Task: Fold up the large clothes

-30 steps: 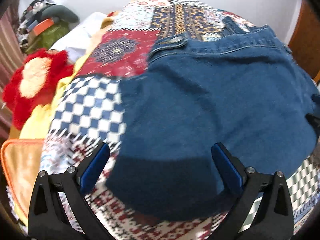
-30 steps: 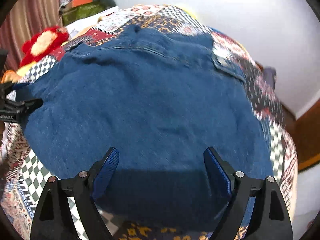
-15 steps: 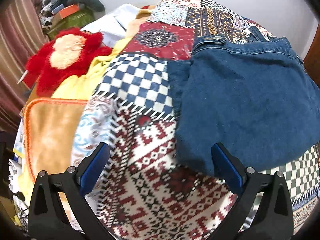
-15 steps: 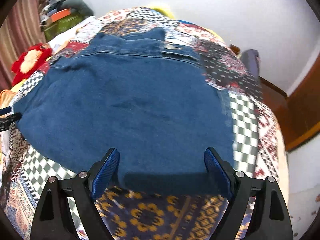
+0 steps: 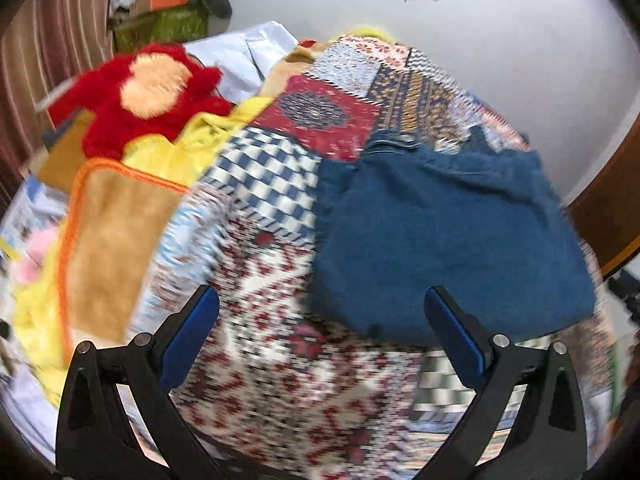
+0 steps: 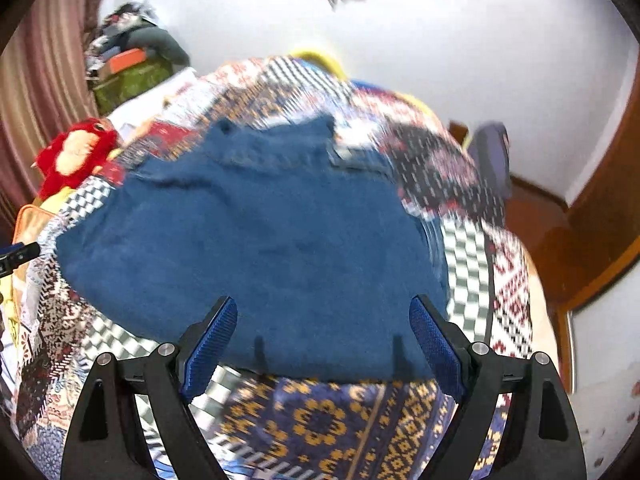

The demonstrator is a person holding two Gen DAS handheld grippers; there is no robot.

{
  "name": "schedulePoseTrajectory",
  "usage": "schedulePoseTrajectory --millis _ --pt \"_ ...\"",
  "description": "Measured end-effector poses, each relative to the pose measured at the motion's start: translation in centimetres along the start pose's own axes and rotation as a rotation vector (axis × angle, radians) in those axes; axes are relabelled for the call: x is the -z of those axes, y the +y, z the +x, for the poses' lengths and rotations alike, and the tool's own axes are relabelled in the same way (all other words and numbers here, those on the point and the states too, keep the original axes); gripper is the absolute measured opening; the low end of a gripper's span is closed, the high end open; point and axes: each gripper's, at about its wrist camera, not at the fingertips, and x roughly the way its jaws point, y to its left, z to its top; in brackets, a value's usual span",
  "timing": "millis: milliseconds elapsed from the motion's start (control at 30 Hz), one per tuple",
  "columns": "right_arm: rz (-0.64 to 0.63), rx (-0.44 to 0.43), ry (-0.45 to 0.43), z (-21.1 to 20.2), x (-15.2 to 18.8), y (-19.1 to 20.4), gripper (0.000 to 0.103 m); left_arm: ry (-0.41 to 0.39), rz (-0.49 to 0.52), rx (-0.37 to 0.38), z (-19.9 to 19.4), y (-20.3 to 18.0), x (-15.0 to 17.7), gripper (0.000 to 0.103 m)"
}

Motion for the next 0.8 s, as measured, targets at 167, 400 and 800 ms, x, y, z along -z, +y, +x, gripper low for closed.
schedulePoseTrajectory --millis 167,400,800 --pt "-0.058 -0.040 -0.057 -0.8 -1.3 3.7 0.087 0.042 -0.055 0.091 1.4 -1.6 0.8 0.103" --pt "-0.136 -0.079 -0.034 2.2 -1.6 7.4 0.087 0.178 -0.161 0.194 5.9 -1.9 3.3 0.103" --pt "-0.039 -0.188 0.137 9.8 0.2 6.2 0.094 0.215 -0.399 0.509 11.2 -1.0 3.0 0.103"
